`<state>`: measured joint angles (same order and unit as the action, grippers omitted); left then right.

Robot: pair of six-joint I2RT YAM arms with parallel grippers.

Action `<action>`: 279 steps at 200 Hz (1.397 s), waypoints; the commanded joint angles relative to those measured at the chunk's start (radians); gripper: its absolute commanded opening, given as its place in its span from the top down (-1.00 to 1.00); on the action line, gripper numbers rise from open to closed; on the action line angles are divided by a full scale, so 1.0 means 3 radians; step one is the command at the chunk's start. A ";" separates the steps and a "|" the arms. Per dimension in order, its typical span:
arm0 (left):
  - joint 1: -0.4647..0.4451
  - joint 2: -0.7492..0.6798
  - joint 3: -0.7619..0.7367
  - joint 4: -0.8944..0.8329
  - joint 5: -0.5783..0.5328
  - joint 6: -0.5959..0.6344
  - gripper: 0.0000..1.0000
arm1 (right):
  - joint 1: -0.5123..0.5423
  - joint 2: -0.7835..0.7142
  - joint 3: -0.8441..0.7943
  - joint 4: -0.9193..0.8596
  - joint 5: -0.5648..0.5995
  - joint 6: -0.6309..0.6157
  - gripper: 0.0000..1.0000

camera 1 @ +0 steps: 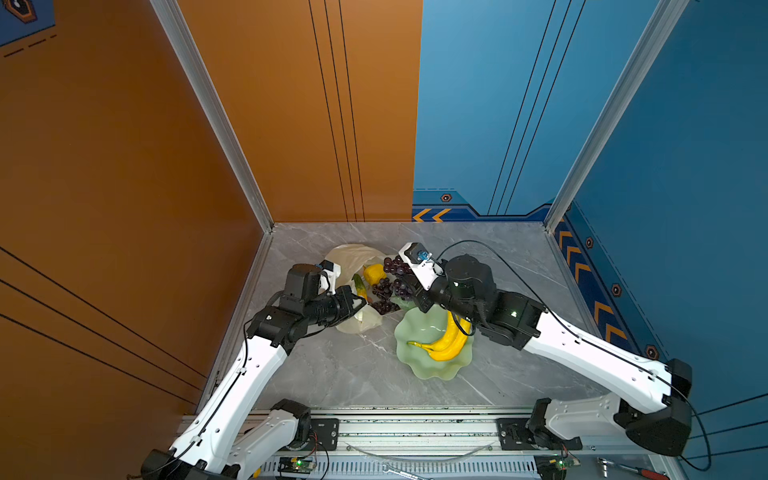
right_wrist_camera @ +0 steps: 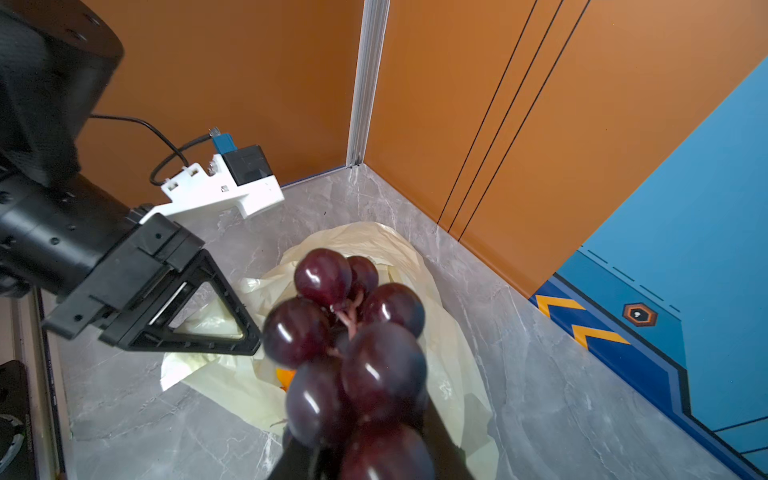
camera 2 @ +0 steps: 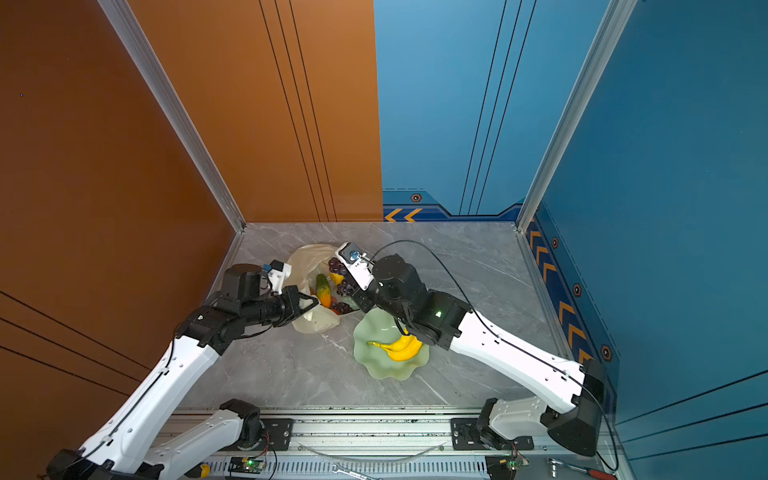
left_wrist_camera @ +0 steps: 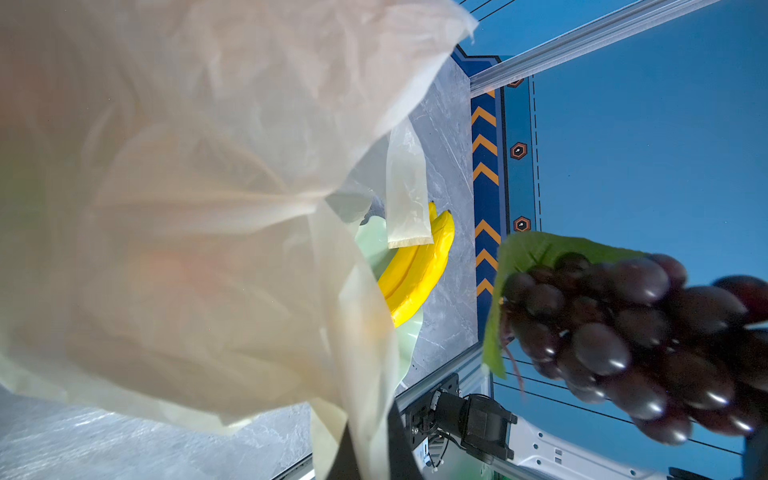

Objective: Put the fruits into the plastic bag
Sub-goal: 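Carry the grapes with the right gripper into the bag opening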

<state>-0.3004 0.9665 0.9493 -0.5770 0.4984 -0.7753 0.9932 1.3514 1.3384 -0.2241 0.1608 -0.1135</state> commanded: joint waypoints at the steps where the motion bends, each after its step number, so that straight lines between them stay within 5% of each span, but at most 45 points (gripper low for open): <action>1: -0.0001 -0.0042 0.0001 -0.0066 0.0022 0.0048 1.00 | -0.0032 0.0210 0.0112 0.0325 -0.0116 0.0090 0.49; 127: 0.0090 0.0044 0.0214 -0.0134 -0.0005 0.0115 1.00 | -0.0340 0.1175 0.0017 0.1134 -0.0700 0.0426 0.52; 279: 0.0188 0.0069 0.0245 -0.0137 0.0010 0.0151 1.00 | -0.0371 0.1925 0.0295 0.1105 -0.1241 0.0824 0.52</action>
<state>-0.2550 0.9958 0.9916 -0.5991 0.4984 -0.7521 0.8906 1.8874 1.3575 0.0895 -0.1631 0.0822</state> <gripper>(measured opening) 0.045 0.236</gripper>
